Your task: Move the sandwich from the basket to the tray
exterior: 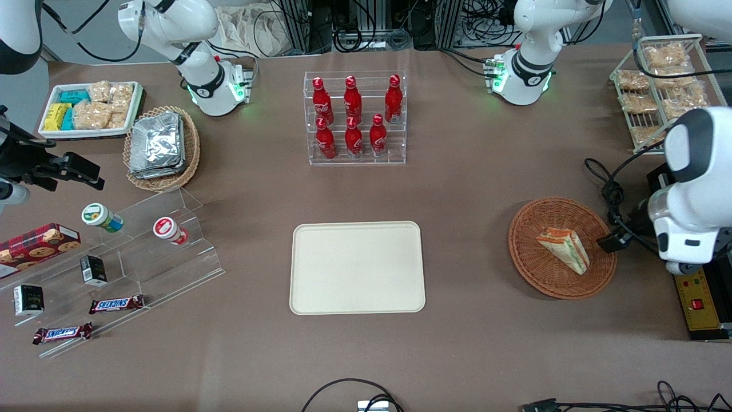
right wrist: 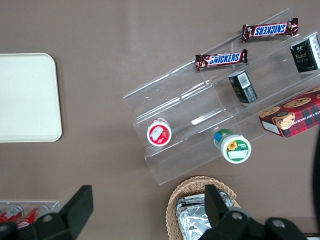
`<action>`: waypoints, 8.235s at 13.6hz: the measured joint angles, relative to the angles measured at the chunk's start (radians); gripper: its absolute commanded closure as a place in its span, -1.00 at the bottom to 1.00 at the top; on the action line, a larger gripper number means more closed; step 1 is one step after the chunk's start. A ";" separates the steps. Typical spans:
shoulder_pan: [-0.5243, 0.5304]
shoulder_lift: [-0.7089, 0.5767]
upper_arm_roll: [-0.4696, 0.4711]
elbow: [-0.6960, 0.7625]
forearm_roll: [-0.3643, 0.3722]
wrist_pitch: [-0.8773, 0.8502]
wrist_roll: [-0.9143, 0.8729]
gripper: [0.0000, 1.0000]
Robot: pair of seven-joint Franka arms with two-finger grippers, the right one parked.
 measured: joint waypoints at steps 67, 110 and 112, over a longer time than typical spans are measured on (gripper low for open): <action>-0.494 0.476 -0.130 0.321 -0.047 0.200 -0.090 1.00; 0.048 -0.235 -0.096 0.018 -0.087 -0.258 0.518 -1.00; 0.047 -0.228 -0.100 0.028 -0.078 -0.275 0.518 -1.00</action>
